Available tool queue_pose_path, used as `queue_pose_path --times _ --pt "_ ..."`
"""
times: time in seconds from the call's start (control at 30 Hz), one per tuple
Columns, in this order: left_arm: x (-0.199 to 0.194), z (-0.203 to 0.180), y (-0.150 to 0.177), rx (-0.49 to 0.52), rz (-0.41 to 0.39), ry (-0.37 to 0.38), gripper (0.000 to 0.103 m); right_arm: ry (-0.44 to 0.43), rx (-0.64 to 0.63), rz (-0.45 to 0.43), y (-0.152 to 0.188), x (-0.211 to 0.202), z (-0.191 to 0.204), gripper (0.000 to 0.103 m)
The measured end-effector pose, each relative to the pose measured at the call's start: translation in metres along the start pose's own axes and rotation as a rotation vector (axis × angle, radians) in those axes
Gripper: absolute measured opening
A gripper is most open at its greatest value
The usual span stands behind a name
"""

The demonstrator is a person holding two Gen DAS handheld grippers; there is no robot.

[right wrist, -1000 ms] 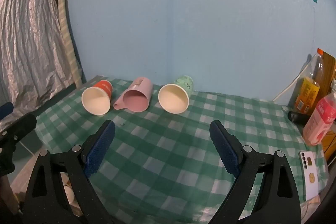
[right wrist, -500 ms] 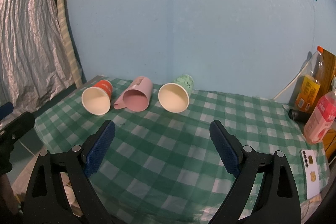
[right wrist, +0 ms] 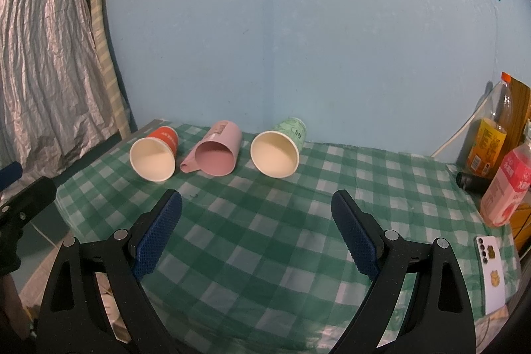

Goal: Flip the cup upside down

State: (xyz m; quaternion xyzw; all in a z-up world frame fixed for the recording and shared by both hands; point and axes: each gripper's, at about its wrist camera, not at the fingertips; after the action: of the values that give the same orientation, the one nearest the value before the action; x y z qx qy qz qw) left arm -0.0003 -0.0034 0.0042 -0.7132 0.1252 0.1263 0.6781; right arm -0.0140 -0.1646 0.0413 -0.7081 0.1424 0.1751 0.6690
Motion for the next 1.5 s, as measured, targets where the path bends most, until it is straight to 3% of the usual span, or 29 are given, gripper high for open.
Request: queue_pose_path --times 1.3,1.5 --pt "0.001 0.002 0.005 -0.012 0.009 0.003 0.103 -0.003 0.002 0.008 0.006 0.001 0.004 0.09" --pt "0.003 0.009 0.001 -0.027 0.02 -0.001 0.103 -0.037 0.002 0.038 0.006 0.009 0.011 0.09"
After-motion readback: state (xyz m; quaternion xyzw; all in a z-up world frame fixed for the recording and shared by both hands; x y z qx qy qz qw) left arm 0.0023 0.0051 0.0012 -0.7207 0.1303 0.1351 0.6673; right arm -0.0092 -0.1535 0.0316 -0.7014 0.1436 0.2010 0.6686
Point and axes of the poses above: each gripper's, at about its wrist camera, not at the fingertips, and x roughly the way its jaws point, z to its left, y to its underside, and after that the axes turned 4 degrees about -z, right-handed
